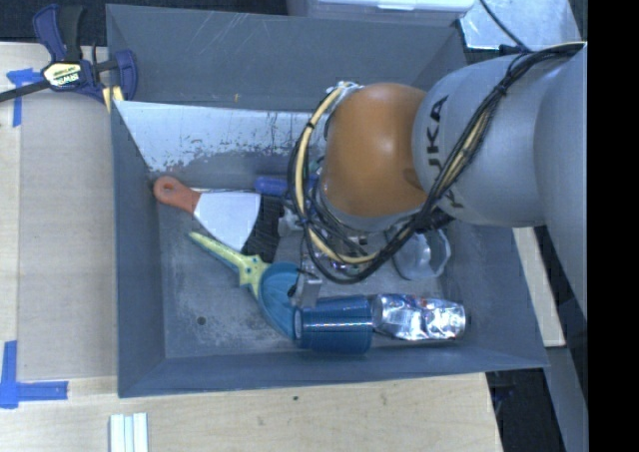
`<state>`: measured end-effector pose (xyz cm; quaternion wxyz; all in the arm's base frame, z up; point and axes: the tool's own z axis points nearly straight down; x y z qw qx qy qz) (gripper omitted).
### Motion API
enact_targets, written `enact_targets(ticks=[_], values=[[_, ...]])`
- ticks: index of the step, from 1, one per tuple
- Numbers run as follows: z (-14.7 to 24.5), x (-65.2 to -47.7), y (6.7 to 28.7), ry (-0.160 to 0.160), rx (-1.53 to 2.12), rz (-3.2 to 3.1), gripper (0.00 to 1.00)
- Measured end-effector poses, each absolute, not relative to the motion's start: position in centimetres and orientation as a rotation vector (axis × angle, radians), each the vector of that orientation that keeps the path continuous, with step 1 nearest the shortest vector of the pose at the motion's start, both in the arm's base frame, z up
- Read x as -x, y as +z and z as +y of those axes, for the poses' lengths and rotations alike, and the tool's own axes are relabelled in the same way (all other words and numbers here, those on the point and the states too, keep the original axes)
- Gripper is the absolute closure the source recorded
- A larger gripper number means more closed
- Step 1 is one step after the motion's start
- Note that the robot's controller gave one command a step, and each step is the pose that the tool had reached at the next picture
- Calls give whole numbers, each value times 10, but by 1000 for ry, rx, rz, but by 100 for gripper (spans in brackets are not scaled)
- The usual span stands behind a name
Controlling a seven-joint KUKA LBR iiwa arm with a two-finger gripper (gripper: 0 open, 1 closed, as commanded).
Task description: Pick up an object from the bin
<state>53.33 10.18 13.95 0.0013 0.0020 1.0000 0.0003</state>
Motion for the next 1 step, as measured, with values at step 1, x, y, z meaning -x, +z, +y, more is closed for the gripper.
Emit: enact_targets(ticks=[1], values=[[102, -533, 139, 1, -6, 3139, 0]])
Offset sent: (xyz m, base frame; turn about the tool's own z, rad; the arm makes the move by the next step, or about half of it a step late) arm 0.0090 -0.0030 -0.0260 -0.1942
